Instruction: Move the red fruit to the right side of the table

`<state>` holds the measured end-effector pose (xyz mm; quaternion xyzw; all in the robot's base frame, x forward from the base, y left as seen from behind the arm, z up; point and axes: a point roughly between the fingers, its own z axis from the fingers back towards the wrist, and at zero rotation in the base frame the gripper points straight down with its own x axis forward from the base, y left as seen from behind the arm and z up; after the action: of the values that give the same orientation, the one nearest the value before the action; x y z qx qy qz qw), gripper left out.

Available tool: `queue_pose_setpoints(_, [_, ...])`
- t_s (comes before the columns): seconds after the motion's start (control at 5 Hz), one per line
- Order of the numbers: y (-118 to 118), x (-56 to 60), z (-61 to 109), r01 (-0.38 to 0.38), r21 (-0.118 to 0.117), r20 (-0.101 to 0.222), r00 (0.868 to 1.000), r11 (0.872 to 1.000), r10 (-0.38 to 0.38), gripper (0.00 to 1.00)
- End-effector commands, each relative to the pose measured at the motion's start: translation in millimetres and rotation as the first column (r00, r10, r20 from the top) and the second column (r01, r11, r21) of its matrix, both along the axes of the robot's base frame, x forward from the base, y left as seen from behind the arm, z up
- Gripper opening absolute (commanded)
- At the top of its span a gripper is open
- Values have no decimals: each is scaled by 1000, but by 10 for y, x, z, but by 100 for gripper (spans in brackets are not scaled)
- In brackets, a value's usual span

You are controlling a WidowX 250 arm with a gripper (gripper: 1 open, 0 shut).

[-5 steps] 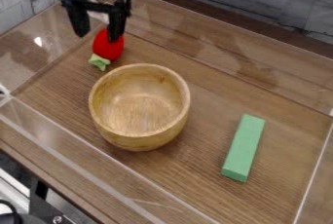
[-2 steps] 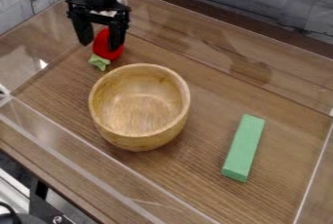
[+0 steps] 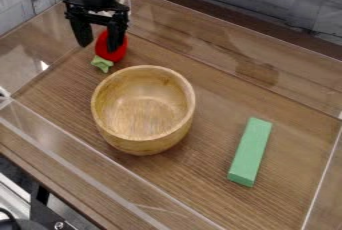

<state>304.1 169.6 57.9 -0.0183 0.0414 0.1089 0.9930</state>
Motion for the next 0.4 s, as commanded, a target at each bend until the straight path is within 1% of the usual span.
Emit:
queue_pose_setpoints(0.0, [-20, 156, 200, 66, 38, 80, 994, 997, -69, 100])
queue_pose_setpoints(0.2, [-23, 160, 200, 69, 39, 86, 994, 997, -72, 100])
